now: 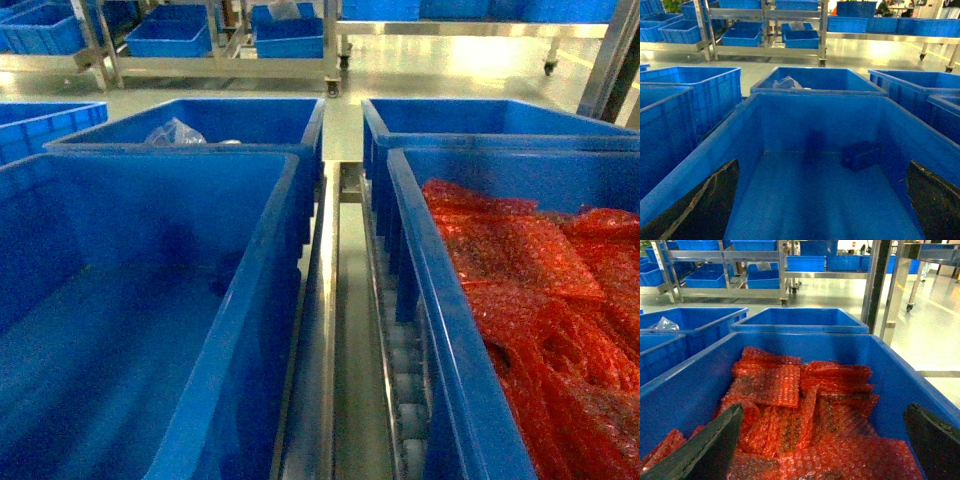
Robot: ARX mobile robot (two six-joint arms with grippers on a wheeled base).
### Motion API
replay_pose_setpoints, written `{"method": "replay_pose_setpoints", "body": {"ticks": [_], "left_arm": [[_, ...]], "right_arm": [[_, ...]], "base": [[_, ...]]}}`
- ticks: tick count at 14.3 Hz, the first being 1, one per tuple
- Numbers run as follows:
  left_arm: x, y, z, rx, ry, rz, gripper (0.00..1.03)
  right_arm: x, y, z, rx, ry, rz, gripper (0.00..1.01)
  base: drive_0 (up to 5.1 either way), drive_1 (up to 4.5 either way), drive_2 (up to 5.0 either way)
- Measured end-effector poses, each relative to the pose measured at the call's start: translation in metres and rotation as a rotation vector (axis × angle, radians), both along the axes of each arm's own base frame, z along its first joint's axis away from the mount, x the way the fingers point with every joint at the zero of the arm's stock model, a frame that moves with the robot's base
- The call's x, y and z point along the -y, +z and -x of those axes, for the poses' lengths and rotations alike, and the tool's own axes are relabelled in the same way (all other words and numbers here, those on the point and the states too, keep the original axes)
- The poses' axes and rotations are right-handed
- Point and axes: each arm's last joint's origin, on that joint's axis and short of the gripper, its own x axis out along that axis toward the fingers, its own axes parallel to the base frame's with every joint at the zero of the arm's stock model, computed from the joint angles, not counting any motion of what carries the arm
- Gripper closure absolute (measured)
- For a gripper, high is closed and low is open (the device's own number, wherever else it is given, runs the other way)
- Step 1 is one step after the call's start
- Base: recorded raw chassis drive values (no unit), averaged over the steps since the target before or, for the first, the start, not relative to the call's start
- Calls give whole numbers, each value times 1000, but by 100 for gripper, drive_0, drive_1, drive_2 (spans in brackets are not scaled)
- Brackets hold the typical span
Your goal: Pick blue part to blue bin on bottom shelf
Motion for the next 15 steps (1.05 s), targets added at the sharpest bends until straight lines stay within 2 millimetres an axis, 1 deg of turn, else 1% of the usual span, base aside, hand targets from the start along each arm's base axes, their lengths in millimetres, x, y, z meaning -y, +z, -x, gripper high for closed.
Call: {"method": "replay_pose_setpoints", "body": {"ticks": [15], "left_arm": [[0,0,0,0,0,0,5]], "right_arm": [[0,0,0,0,0,0,3]], "base": [[0,0,0]]}}
